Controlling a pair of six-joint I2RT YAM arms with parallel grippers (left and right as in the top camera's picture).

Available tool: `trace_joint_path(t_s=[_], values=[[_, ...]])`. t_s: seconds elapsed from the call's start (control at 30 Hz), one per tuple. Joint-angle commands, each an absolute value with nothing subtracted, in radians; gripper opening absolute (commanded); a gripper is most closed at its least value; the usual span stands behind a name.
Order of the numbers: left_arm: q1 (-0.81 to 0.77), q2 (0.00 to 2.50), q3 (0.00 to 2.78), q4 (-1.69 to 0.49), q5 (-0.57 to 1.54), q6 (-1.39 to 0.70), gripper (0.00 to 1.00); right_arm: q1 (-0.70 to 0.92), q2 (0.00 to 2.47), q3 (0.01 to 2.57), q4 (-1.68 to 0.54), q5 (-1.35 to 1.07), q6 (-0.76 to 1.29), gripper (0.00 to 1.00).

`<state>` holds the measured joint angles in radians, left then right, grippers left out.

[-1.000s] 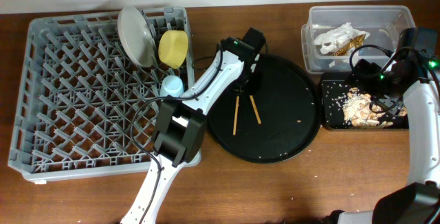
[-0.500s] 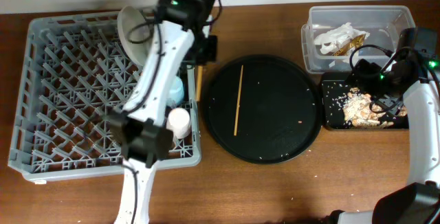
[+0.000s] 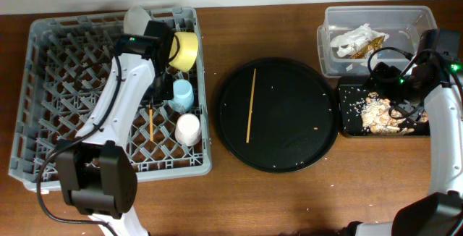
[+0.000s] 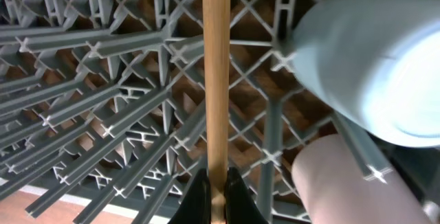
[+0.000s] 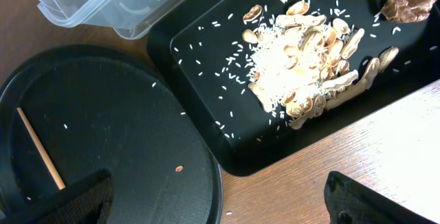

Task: Sort waste into correct bins and load items into the dishwasher rack
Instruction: 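Grasp the second chopstick with the left gripper and place it in the rack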

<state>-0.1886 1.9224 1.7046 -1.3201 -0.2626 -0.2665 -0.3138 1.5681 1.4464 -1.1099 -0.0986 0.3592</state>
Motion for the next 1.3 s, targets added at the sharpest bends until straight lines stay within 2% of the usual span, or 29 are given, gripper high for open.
trace_joint_path(t_s=[0.0, 0.03, 0.07, 0.23, 0.33, 0.43, 0.53, 0.7, 0.83, 0.87, 1.0, 1.03, 1.17, 1.2, 1.27], values=[[-0.175, 1.915, 1.676, -1.277, -0.296, -0.283, 0.34, -0.315, 1.565, 1.456, -1.110, -0.104, 0.356, 0.99], [-0.175, 1.915, 1.676, -1.262, -0.295, -0.284, 0.49, -0.315, 1.565, 1.456, -1.110, -0.104, 0.356, 0.99], [-0.175, 1.915, 1.676, -1.252, -0.292, -0.284, 0.53, -0.315, 1.565, 1.456, -1.110, -0.104, 0.356, 0.98], [-0.225, 1.888, 1.747, -1.229, -0.094, -0.283, 0.54, -0.315, 1.565, 1.456, -1.110, -0.104, 0.356, 0.98], [-0.418, 1.890, 1.745, -1.100, -0.033, -0.284, 0.53, -0.315, 1.565, 1.456, -1.110, -0.104, 0.356, 0.99], [-0.621, 1.948, 1.745, -0.949, -0.102, -0.311, 0.53, -0.315, 1.565, 1.456, -1.110, -0.104, 0.356, 0.98], [-0.673, 2.086, 1.745, -0.885, -0.043, -0.353, 0.54, -0.315, 1.565, 1.456, -1.110, -0.104, 0.356, 0.98], [-0.676, 2.207, 1.745, -0.872, 0.007, -0.353, 0.54, -0.315, 1.565, 1.456, -1.110, -0.104, 0.356, 0.98], [-0.679, 2.213, 1.721, -0.836, 0.008, -0.353, 0.52, -0.315, 1.565, 1.456, -1.110, -0.104, 0.356, 0.98], [-0.679, 2.213, 1.698, -0.813, 0.008, -0.353, 0.46, -0.315, 1.565, 1.456, -1.110, -0.104, 0.356, 0.98], [-0.677, 2.248, 1.695, -0.798, 0.012, -0.374, 0.41, -0.315, 1.565, 1.456, -1.110, -0.104, 0.356, 0.98], [-0.673, 2.248, 1.695, -0.799, 0.012, -0.374, 0.36, -0.315, 1.565, 1.456, -1.110, -0.104, 0.356, 0.98], [-0.673, 2.259, 1.695, -0.797, 0.012, -0.376, 0.33, -0.315, 1.565, 1.456, -1.110, -0.104, 0.356, 0.98], [-0.673, 2.259, 1.695, -0.796, 0.012, -0.382, 0.24, -0.315, 1.565, 1.456, -1.110, -0.104, 0.356, 0.98], [-0.673, 2.259, 1.695, -0.796, 0.012, -0.381, 0.20, -0.315, 1.565, 1.456, -1.110, -0.104, 0.356, 0.99]])
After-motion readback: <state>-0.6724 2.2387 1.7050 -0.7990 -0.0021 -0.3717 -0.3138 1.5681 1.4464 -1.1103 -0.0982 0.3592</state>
